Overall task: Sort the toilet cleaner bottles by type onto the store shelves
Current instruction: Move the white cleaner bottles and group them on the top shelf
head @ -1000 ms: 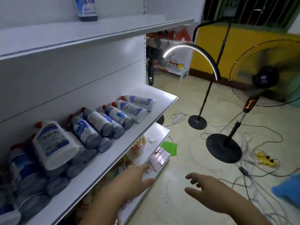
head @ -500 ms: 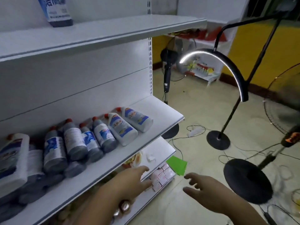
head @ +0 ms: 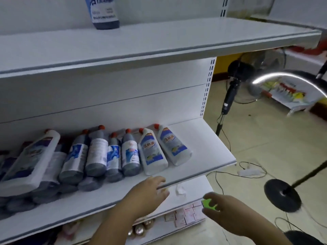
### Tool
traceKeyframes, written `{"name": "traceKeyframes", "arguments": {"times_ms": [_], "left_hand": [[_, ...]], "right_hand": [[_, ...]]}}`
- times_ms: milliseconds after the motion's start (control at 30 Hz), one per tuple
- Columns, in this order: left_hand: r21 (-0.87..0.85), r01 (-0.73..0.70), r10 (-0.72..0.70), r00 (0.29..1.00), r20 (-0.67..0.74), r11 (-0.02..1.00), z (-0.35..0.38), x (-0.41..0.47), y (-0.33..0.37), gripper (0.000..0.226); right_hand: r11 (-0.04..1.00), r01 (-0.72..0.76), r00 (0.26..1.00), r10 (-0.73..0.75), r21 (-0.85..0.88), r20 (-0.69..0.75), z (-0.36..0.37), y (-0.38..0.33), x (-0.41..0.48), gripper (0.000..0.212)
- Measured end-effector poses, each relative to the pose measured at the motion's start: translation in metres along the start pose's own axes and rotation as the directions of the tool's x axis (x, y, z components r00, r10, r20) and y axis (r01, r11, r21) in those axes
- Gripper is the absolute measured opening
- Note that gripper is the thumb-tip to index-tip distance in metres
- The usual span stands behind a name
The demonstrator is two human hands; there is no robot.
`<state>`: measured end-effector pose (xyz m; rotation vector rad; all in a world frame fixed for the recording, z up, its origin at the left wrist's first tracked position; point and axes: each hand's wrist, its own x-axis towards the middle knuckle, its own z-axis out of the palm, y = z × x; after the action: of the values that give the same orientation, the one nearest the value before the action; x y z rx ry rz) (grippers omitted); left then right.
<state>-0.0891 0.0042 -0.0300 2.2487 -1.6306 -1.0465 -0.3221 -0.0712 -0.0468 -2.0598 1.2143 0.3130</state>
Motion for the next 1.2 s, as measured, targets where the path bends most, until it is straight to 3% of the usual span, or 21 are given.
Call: {"name": "traceKeyframes", "arguments": {"times_ms": [133, 267, 367, 500, 667, 733, 933, 1067, 1200], "left_hand": [[-0.074, 0.034, -0.035, 0.999, -0.011, 0.997, -0.005, 0.035, 0.002, 0.046], [-0.141, 0.096, -0.126, 0.967, -0.220, 0.985, -0.016, 0.078, 0.002, 0.035], [-0.125, 0.151, -0.188, 0.906, -0.378, 0.981, -0.007, 0.108, -0.007, 0.043], [-0.035, 0.283, -0.265, 0.841, -0.471, 0.959, 0.012, 0.135, -0.008, 0.053], [-0.257, 0.283, -0.382, 0.684, -0.622, 0.924, 0.013, 0.147, -0.004, 0.028], [-0.320, 0.304, -0.441, 0.636, -0.633, 0.897, 0.009, 0.150, -0.002, 0.031], [-0.490, 0.529, -0.718, 0.566, -0.405, 0.693, 0.003, 0.162, 0.005, 0.081], [-0.626, 0.549, -0.799, 0.563, -0.213, 0.554, -0.004, 0.163, 0.019, 0.077], [-0.855, 0.385, -0.778, 0.628, -0.032, 0.346, 0.007, 0.154, 0.031, 0.049]], "right_hand": [[0.999, 0.022, 0.999, -0.020, -0.050, 0.029, -0.040, -0.008, 0.031, 0.043], [0.997, 0.063, 0.986, -0.069, -0.040, -0.150, -0.066, -0.018, 0.078, 0.038], [0.993, 0.112, 0.967, -0.104, 0.023, -0.235, -0.072, -0.031, 0.121, 0.040], [0.987, 0.118, 0.967, -0.088, 0.113, -0.240, -0.075, -0.050, 0.172, 0.045], [0.971, -0.003, 0.981, 0.049, 0.239, -0.187, -0.071, -0.054, 0.209, 0.046], [0.954, -0.019, 0.986, 0.067, 0.299, -0.151, -0.071, -0.057, 0.218, 0.044], [0.817, -0.127, 0.992, 0.099, 0.562, 0.081, -0.075, -0.041, 0.221, 0.037], [0.769, -0.080, 0.995, 0.022, 0.634, 0.098, -0.076, -0.023, 0.214, 0.029], [0.750, -0.051, 0.996, -0.014, 0.659, 0.092, -0.079, -0.004, 0.203, 0.029]]}}
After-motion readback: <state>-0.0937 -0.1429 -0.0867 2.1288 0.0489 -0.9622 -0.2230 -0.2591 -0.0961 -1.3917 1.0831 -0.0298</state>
